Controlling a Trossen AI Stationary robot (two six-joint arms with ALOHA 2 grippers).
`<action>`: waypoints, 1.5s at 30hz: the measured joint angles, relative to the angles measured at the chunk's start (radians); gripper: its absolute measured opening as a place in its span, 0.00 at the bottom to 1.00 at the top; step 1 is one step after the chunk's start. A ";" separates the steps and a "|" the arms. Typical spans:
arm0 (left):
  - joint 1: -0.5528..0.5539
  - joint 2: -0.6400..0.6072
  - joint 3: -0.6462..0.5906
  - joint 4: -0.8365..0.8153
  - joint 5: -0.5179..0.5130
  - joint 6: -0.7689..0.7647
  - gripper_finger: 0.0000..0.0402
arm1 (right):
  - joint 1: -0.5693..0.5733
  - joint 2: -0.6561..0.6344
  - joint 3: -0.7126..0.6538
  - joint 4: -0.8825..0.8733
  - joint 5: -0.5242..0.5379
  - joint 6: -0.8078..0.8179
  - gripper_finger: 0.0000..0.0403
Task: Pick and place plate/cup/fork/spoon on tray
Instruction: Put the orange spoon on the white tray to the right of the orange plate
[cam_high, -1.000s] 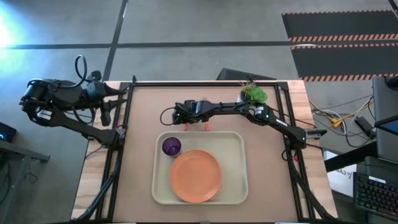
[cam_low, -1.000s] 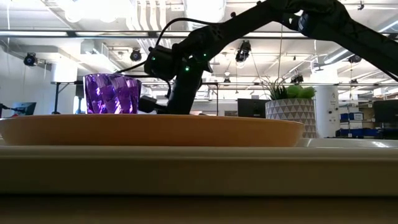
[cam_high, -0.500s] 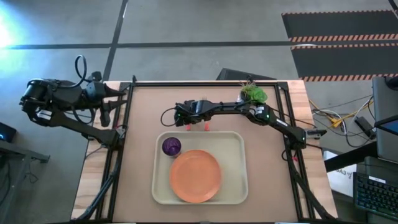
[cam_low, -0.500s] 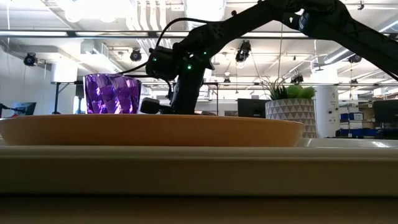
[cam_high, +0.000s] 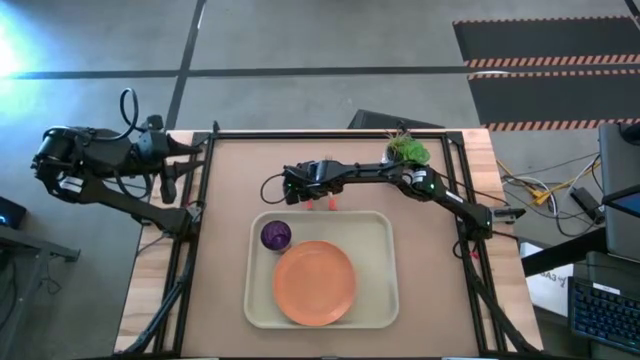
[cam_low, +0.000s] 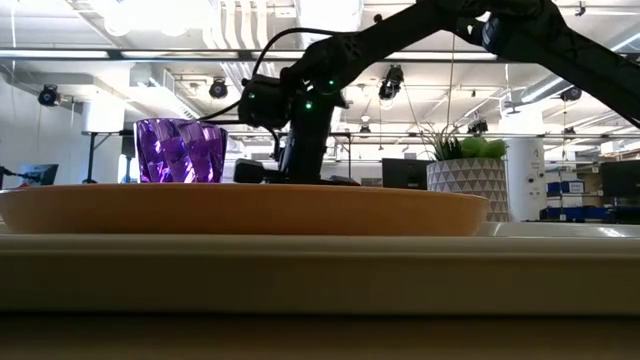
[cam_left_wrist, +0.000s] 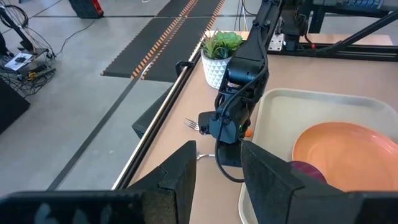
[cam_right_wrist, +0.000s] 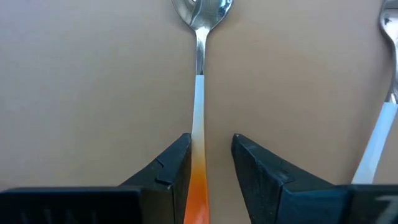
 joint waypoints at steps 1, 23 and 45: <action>0.000 -0.001 0.000 0.000 0.000 0.000 0.28 | 0.000 0.000 0.000 0.015 0.000 0.000 0.28; 0.000 -0.007 0.001 0.000 -0.001 0.003 0.28 | -0.006 0.017 0.006 0.071 -0.008 0.000 0.22; 0.000 -0.014 0.001 0.000 -0.001 -0.001 0.28 | 0.004 0.064 0.110 -0.051 0.024 -0.057 0.02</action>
